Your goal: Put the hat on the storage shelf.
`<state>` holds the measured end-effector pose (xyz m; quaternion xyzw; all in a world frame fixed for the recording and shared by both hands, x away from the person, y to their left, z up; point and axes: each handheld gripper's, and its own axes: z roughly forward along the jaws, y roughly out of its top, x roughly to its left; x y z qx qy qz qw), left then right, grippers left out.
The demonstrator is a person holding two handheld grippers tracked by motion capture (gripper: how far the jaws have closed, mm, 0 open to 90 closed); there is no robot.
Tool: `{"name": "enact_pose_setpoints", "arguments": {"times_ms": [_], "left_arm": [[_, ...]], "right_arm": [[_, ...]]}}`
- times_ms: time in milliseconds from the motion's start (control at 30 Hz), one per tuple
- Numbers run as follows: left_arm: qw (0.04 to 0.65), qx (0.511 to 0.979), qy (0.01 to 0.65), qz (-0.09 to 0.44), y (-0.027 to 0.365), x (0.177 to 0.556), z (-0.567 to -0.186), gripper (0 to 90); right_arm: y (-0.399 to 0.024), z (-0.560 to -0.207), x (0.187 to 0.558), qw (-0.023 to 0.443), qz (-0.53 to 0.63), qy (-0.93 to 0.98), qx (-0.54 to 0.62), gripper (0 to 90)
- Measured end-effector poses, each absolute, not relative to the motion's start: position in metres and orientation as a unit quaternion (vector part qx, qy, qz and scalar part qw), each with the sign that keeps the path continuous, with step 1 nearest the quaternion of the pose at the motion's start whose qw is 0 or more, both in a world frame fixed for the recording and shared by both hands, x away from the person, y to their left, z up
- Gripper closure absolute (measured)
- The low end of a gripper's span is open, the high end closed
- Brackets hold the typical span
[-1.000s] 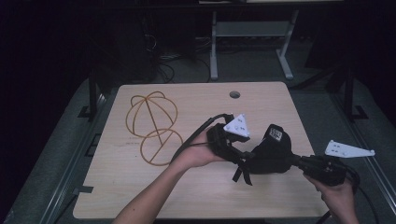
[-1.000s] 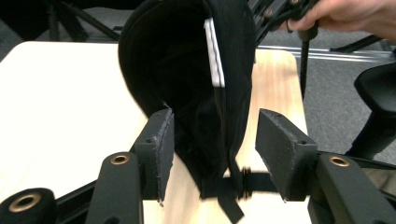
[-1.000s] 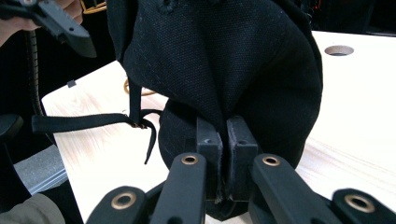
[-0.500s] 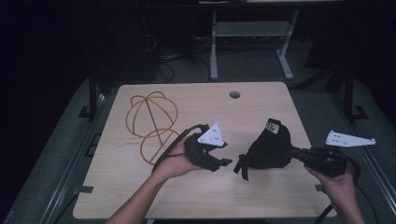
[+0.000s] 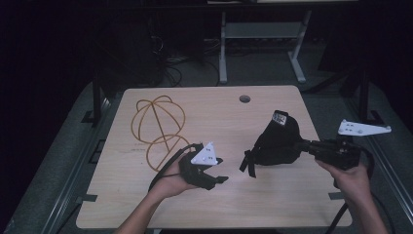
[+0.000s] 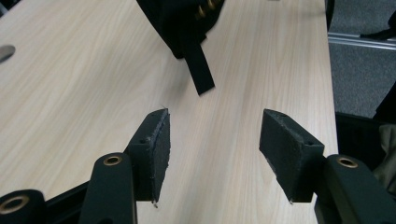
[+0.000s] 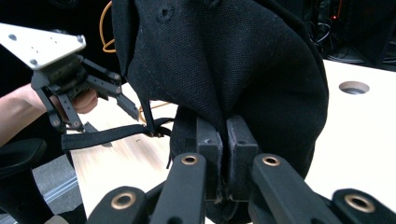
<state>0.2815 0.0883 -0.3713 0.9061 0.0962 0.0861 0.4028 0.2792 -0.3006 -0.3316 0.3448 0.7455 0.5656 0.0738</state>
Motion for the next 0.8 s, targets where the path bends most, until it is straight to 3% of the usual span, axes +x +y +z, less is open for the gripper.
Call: {"name": "enact_pose_setpoints", "arguments": {"times_ms": [800], "left_arm": [[0.383,0.912,0.108,0.103,0.107,0.266,-0.408,40.9]], "right_arm": [[-0.247,-0.275,0.315,0.065,0.563,0.771,0.289,85.8]]}}
